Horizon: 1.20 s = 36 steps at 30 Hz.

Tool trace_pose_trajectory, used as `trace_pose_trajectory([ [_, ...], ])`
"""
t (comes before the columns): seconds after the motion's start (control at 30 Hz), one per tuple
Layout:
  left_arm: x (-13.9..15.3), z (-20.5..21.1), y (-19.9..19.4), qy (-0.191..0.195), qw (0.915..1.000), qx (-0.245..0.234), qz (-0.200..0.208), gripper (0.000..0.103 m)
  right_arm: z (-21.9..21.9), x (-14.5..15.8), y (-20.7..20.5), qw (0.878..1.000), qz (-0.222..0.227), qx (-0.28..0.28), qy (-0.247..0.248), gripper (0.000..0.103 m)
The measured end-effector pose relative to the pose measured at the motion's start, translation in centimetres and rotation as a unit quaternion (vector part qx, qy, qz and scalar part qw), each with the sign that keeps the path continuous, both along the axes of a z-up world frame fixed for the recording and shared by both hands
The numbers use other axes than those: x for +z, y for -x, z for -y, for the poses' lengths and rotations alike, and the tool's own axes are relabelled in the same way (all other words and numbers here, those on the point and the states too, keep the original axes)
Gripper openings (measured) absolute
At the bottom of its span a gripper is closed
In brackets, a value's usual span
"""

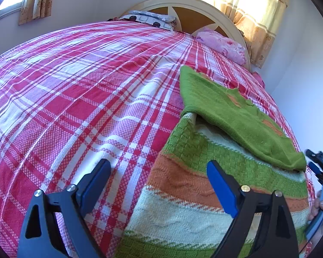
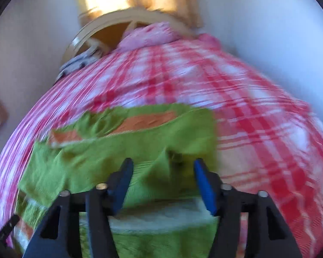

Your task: Fold small clothes

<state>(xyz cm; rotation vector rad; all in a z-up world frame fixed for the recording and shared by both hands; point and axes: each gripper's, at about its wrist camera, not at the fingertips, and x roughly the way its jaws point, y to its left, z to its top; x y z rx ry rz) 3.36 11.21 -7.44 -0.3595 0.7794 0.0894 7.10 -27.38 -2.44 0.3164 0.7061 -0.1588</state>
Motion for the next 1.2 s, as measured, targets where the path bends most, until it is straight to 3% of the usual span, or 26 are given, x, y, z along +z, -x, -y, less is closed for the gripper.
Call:
trace_pose_trajectory([
  [0.07, 0.0, 0.2, -0.2, -0.008, 1.0000, -0.001, -0.005, 0.094, 1.8, 0.9, 1.3, 0.999, 0.022, -0.028, -0.034, 0.060],
  [0.13, 0.0, 0.5, -0.6, -0.025, 0.9995, -0.001, -0.016, 0.094, 2.2, 1.7, 1.5, 0.998, 0.031, -0.022, -0.041, 0.060],
  [0.17, 0.0, 0.9, -1.0, -0.043, 0.9987, -0.001, -0.027, 0.094, 1.9, 2.0, 1.3, 0.999, 0.029, -0.014, -0.036, 0.055],
  [0.23, 0.2, 1.5, -2.0, -0.069, 0.9968, 0.001, -0.041, 0.094, 1.0, 2.4, 0.6, 1.000, 0.018, 0.007, -0.024, 0.036],
  [0.4, 0.1, 0.9, -6.1, -0.084, 0.9927, 0.028, -0.082, 0.098, -1.2, 1.8, -0.8, 0.998, 0.002, 0.054, -0.018, 0.036],
  [0.43, 0.0, 0.3, -6.9, -0.077, 0.9926, 0.038, -0.086, 0.098, -1.9, 1.4, -1.0, 0.998, 0.000, 0.067, -0.006, 0.036],
  [0.53, -0.8, -2.9, -7.6, -0.004, 0.9927, 0.079, -0.090, 0.102, -4.0, 0.0, -1.4, 0.991, -0.026, 0.133, 0.011, 0.036],
  [0.6, -1.4, -4.0, -7.8, 0.032, 0.9921, 0.081, -0.091, 0.103, -4.9, -1.2, -1.2, 0.985, -0.045, 0.162, 0.025, 0.036],
  [0.7, -1.0, -3.5, -7.9, 0.025, 0.9925, 0.080, -0.089, 0.103, -4.0, -3.2, -0.4, 0.985, -0.081, 0.150, 0.026, 0.036],
  [0.77, -0.5, -4.1, -7.4, 0.055, 0.9916, 0.078, -0.086, 0.103, -3.0, -3.2, 0.6, 0.986, -0.075, 0.150, 0.001, 0.036],
  [0.8, -0.1, -4.5, -7.2, 0.064, 0.9908, 0.087, -0.082, 0.097, -2.6, -3.2, 1.3, 0.986, -0.085, 0.144, 0.004, 0.036],
  [0.9, 1.6, -5.7, -5.3, 0.067, 0.9879, 0.125, -0.063, 0.097, -1.6, -2.8, 2.9, 0.988, -0.091, 0.123, 0.029, 0.036],
  [1.0, 2.9, -5.2, -5.0, 0.054, 0.9918, 0.106, -0.046, 0.097, -0.6, -1.2, 3.8, 0.993, -0.052, 0.104, 0.032, 0.036],
  [1.1, 4.4, -2.4, -6.2, -0.007, 0.9974, 0.065, -0.028, 0.097, -0.8, 0.3, 2.6, 0.995, -0.020, 0.096, 0.019, 0.036],
  [1.17, 4.6, 0.0, -7.9, -0.046, 0.9984, 0.026, -0.022, 0.097, -1.7, 0.5, 1.0, 0.993, -0.013, 0.115, 0.007, 0.029],
  [1.2, 4.4, 0.8, -8.7, -0.065, 0.9975, 0.017, -0.021, 0.097, -2.4, 0.2, 0.2, 0.992, -0.017, 0.128, 0.005, 0.019],
])
